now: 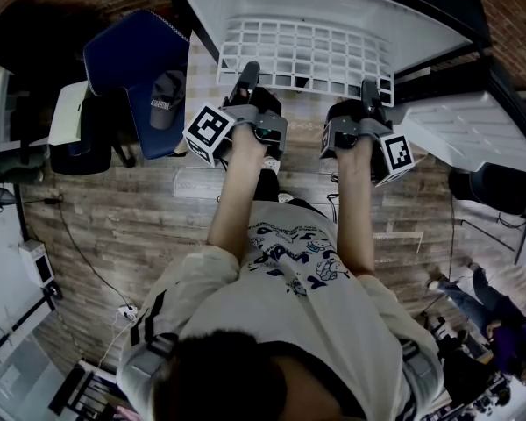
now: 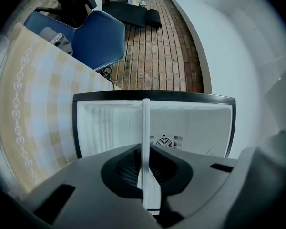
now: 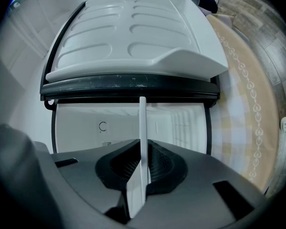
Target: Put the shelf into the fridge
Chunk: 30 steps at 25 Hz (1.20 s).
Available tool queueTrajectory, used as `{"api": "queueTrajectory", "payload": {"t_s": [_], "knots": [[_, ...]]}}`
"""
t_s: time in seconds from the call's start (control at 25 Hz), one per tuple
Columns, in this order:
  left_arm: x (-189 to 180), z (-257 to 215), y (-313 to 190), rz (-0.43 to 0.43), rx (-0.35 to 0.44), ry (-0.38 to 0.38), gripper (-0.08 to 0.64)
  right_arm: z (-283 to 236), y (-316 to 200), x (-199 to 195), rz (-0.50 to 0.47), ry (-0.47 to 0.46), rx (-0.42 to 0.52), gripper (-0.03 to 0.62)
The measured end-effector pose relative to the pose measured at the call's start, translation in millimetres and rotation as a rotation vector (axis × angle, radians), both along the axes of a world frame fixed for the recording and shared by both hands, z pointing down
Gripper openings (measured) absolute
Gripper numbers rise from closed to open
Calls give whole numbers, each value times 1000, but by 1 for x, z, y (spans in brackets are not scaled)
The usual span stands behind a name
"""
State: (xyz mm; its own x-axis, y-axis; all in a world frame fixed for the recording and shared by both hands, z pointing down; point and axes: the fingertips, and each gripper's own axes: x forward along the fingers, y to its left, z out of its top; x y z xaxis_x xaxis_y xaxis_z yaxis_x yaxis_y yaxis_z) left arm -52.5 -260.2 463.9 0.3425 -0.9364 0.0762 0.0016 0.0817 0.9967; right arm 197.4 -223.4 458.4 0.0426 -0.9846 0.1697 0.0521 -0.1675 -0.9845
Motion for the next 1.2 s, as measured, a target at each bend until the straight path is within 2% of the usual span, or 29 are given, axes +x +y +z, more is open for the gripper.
{"api": "queueTrajectory", "payload": {"t_s": [1.2], "knots": [[5,4,-20,12,1,5,37,6,-19,5,14,0,3,49]]}}
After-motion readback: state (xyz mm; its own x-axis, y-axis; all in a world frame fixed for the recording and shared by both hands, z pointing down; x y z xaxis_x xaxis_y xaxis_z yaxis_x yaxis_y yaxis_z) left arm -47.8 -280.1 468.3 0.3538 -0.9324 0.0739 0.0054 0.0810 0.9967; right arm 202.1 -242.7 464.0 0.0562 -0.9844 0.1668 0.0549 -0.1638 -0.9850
